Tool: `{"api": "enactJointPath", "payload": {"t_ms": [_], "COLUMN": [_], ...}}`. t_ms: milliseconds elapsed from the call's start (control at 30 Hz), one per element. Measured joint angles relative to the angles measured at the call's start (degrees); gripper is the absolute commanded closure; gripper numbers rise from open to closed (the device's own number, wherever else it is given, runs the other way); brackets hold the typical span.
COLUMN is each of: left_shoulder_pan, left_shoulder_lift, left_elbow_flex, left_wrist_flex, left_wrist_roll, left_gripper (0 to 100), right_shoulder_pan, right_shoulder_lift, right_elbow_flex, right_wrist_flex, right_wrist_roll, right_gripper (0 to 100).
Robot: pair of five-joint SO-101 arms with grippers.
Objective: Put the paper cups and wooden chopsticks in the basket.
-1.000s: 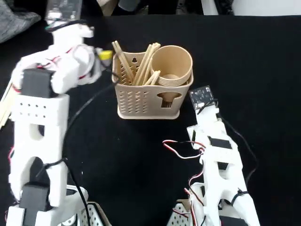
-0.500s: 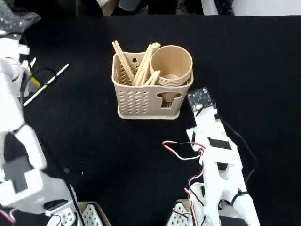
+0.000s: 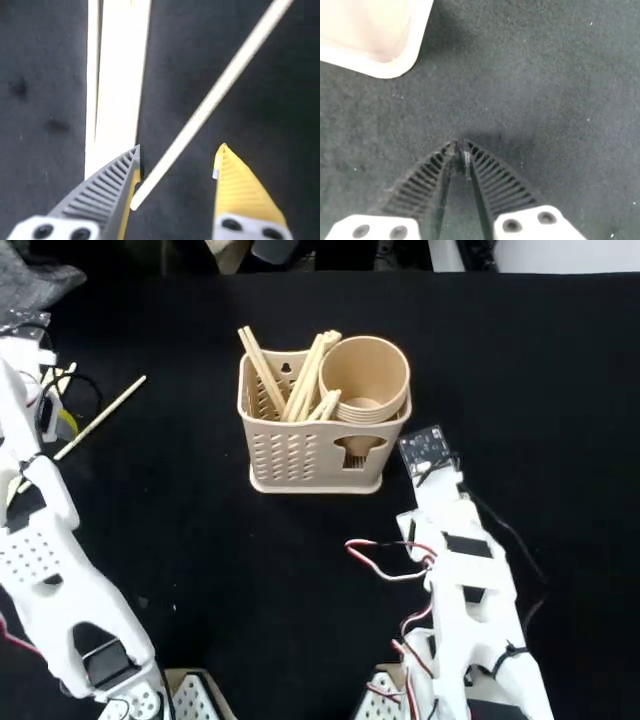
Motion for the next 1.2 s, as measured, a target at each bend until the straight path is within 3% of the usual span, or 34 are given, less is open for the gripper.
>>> {"api": "enactJointPath", "payload": {"t_ms": [167, 400, 600, 833, 1033, 1200], "left_shoulder_pan": [-2.02, -2.2, -1.23, -1.41, -1.93, -2.81], "left_shoulder_lift": [12.57, 21.01, 26.2, 29.36, 28.92, 21.45], "left_elbow_flex": [-9.76, -22.07, -29.89, -39.74, -44.92, -34.9], "left_wrist_flex": [0.09, 6.68, 12.66, 21.01, 23.3, 23.3], "left_wrist_roll": [0.0, -0.26, -6.86, -7.74, 0.53, 4.4], "left_gripper": [78, 97, 97, 97, 97, 97], "right_shoulder_pan": [0.0, 0.0, 0.0, 0.0, 0.0, 0.0], "right_shoulder_lift": [0.0, 0.0, 0.0, 0.0, 0.0, 0.0], "right_elbow_flex": [0.0, 0.0, 0.0, 0.0, 0.0, 0.0], "right_wrist_flex": [0.0, 0.0, 0.0, 0.0, 0.0, 0.0], "right_wrist_roll": [0.0, 0.0, 0.0, 0.0, 0.0, 0.0], "right_gripper": [98.6, 98.6, 98.6, 98.6, 98.6, 98.6]}}
